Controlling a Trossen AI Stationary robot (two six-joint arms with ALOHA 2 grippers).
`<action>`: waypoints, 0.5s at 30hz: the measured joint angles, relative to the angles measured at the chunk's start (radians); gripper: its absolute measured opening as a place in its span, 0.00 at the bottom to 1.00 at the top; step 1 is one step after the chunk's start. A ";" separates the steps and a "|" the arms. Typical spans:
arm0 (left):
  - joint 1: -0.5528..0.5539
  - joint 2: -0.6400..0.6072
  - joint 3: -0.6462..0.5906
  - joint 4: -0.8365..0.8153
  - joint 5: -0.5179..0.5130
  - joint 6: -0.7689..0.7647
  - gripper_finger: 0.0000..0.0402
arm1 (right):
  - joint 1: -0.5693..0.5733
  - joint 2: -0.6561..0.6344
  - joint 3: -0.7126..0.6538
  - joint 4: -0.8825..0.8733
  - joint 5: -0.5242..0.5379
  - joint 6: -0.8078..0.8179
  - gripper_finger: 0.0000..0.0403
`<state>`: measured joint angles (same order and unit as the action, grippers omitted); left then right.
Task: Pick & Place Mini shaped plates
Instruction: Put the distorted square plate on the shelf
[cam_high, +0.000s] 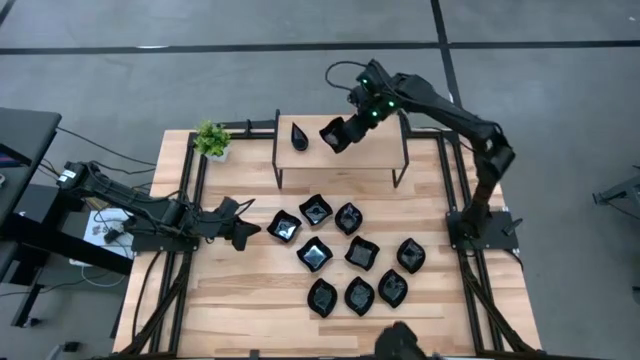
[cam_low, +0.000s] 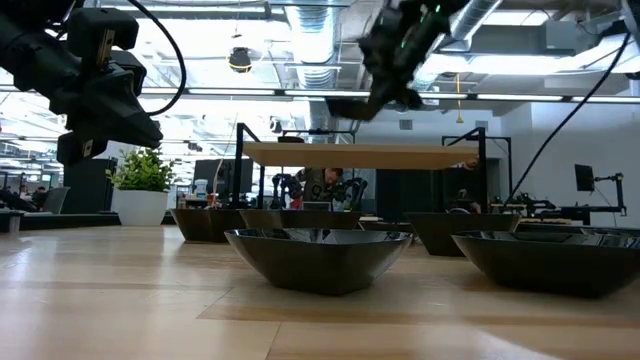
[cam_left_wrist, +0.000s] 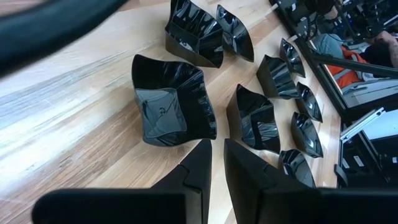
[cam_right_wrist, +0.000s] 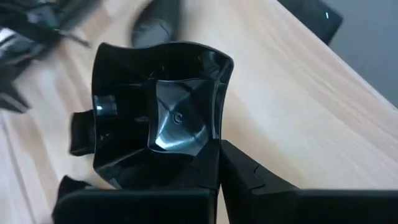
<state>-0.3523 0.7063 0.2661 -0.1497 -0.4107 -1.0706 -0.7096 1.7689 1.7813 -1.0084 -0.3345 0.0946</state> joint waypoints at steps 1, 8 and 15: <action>0.000 0.000 0.000 0.000 0.000 0.000 0.11 | -0.014 0.018 0.000 -0.003 -0.008 0.000 0.01; 0.000 0.000 0.000 0.001 0.000 0.000 0.11 | -0.063 0.079 0.000 -0.023 -0.034 -0.024 0.01; 0.001 0.000 0.000 0.002 0.000 0.000 0.11 | -0.056 0.085 0.000 0.005 -0.058 -0.026 0.01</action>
<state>-0.3515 0.7060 0.2661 -0.1482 -0.4107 -1.0706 -0.7655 1.8542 1.7814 -1.0031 -0.3923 0.0684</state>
